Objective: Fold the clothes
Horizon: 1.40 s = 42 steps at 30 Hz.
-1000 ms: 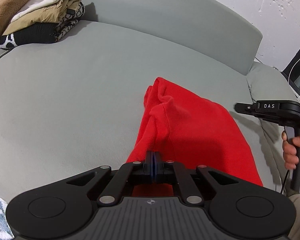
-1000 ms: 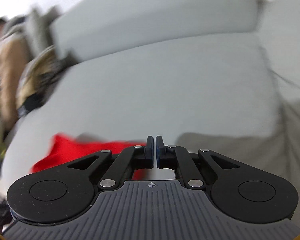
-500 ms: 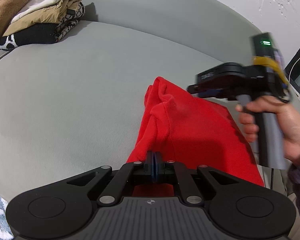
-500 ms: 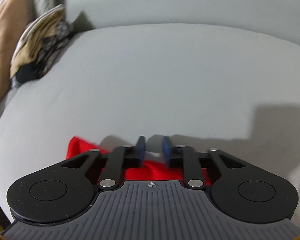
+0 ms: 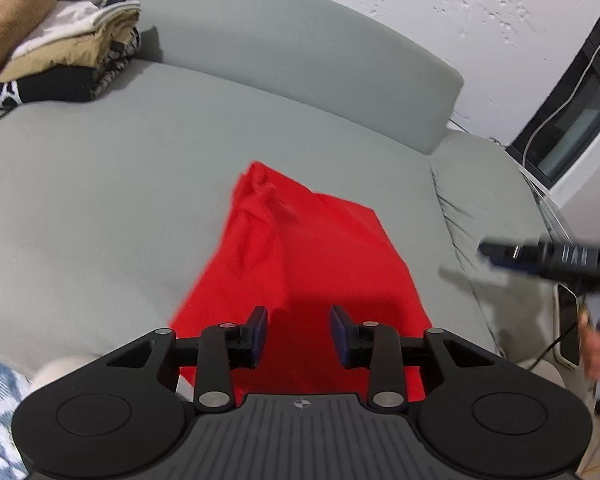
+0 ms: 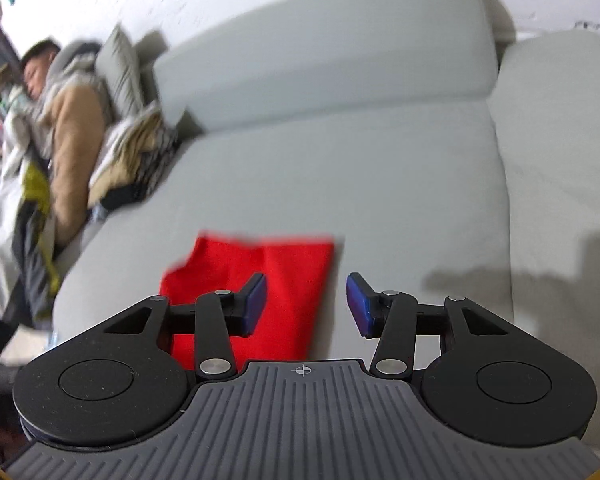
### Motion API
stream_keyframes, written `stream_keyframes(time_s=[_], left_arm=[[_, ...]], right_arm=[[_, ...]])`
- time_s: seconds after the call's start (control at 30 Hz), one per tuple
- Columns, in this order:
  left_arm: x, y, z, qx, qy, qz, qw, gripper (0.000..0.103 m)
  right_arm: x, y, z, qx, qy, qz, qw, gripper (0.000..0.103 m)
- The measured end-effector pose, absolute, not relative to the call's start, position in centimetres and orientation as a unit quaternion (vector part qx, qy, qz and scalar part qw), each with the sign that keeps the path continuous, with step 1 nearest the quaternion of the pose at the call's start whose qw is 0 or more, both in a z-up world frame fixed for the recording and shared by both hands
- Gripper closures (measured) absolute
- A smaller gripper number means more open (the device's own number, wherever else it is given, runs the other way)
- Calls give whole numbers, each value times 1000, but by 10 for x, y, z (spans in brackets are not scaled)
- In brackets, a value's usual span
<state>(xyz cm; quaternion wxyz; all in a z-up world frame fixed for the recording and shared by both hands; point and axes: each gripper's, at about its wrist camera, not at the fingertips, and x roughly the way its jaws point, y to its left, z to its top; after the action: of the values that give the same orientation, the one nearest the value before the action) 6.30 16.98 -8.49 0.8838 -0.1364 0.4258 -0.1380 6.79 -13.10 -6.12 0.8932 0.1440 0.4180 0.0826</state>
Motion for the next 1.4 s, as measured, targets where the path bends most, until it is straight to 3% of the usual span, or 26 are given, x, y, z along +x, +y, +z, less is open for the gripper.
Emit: stream_keyframes(time_s=[0.07, 0.13, 0.17, 0.3, 0.4, 0.47, 0.6, 0.67, 0.73, 0.83, 0.9, 1.03, 1.17, 1.4], left_arm=[[64, 159, -90, -124, 435, -148, 879, 75], [64, 144, -93, -103, 439, -167, 877, 91], [63, 135, -95, -90, 436, -178, 877, 92], [64, 109, -107, -19, 430, -182, 884, 96], [66, 101, -128, 28, 481, -164, 861, 97], [63, 111, -131, 3, 500, -154, 852, 96], [52, 132, -127, -20, 525, -144, 839, 95], [48, 144, -119, -40, 513, -147, 845, 87], [48, 157, -105, -74, 491, -151, 855, 61], [55, 184, -80, -131, 441, -147, 875, 34], [63, 205, -70, -165, 409, -140, 886, 27], [97, 252, -82, -246, 402, -119, 874, 23], [135, 268, -115, -301, 452, -153, 826, 23], [179, 257, -159, -311, 524, -235, 757, 23]], right_arm=[[51, -124, -69, 136, 441, 99, 882, 55], [43, -105, -81, 123, 456, 118, 873, 61], [39, -95, -87, 117, 463, 127, 870, 66], [29, -58, -101, 36, 449, 152, 880, 67], [24, -44, -115, -41, 467, 146, 871, 67], [15, -41, -116, -73, 480, 145, 862, 65], [-9, -67, -113, -20, 546, 141, 826, 60], [-20, -91, -108, 40, 550, 138, 822, 51], [-27, -110, -100, 85, 535, 129, 830, 41], [-23, -130, -91, 146, 510, 113, 840, 32], [-18, -143, -89, 191, 504, 108, 836, 26], [3, -161, -98, 276, 499, 112, 814, 26], [27, -171, -121, 342, 498, 120, 788, 27], [58, -183, -166, 428, 492, 155, 743, 34]])
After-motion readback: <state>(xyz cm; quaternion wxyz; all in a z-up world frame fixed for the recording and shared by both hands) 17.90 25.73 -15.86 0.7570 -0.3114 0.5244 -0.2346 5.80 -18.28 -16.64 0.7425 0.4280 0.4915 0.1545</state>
